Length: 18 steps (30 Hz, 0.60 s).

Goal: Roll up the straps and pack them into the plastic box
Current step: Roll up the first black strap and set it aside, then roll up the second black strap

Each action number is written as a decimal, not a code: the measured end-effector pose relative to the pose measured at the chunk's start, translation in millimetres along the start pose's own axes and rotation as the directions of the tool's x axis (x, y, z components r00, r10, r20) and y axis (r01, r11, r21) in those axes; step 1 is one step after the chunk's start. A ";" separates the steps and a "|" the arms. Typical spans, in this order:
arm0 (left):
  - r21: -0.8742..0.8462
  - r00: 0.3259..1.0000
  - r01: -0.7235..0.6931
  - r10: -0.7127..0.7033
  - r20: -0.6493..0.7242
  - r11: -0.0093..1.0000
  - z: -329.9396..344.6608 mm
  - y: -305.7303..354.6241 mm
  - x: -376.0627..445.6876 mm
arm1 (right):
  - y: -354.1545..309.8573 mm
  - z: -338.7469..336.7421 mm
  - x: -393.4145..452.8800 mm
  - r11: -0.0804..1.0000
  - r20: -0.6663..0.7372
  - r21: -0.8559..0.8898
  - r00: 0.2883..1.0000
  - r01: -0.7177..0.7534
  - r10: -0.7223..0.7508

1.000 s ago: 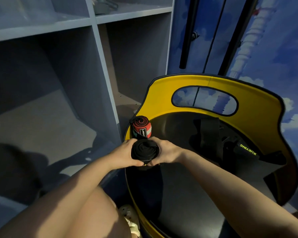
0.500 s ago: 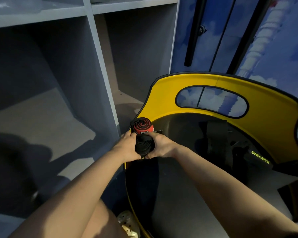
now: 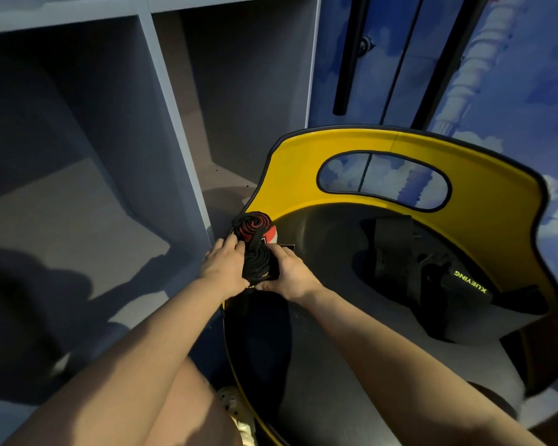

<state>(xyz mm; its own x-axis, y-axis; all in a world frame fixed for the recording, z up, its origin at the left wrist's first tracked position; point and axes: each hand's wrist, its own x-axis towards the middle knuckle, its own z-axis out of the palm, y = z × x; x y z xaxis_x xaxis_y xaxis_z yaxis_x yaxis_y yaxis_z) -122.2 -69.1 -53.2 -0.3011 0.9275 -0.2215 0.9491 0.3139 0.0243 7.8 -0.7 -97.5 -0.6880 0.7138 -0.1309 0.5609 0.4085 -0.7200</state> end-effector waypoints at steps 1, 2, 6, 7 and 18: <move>-0.003 1.000 0.012 -0.012 0.015 1.000 -0.7 0.0 -1.0 | 0.0 -0.3 -3.3 1.000 0.012 0.000 1.000 0.000 0.000; -0.012 0.999 0.027 -0.026 0.035 1.000 -2.3 0.0 -1.6 | 1.0 -1.5 -6.6 1.000 0.024 0.002 1.000 -0.002 0.002; -0.041 0.997 0.043 -0.040 0.068 0.998 -13.0 9.5 -5.6 | 15.3 -18.1 -25.3 1.000 -0.017 0.006 1.000 -0.024 0.024; -0.049 0.998 0.026 -0.023 0.050 0.998 -15.4 15.7 -6.4 | 21.0 -24.5 -31.4 0.999 -0.052 0.026 0.998 -0.043 0.044; -0.291 0.968 -0.249 0.249 -0.036 0.924 0.9 134.4 8.0 | 108.9 -112.8 -89.5 0.916 -0.590 0.091 0.720 -0.391 0.366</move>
<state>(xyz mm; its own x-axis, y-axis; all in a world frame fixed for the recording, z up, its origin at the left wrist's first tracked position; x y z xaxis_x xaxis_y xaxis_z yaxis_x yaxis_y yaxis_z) 3.0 -19.7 -52.6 -0.0581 0.9833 -0.1728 0.9248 0.1181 0.3616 182.4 44.1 -87.3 -0.0182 0.9989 0.0442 0.7405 0.0431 -0.6706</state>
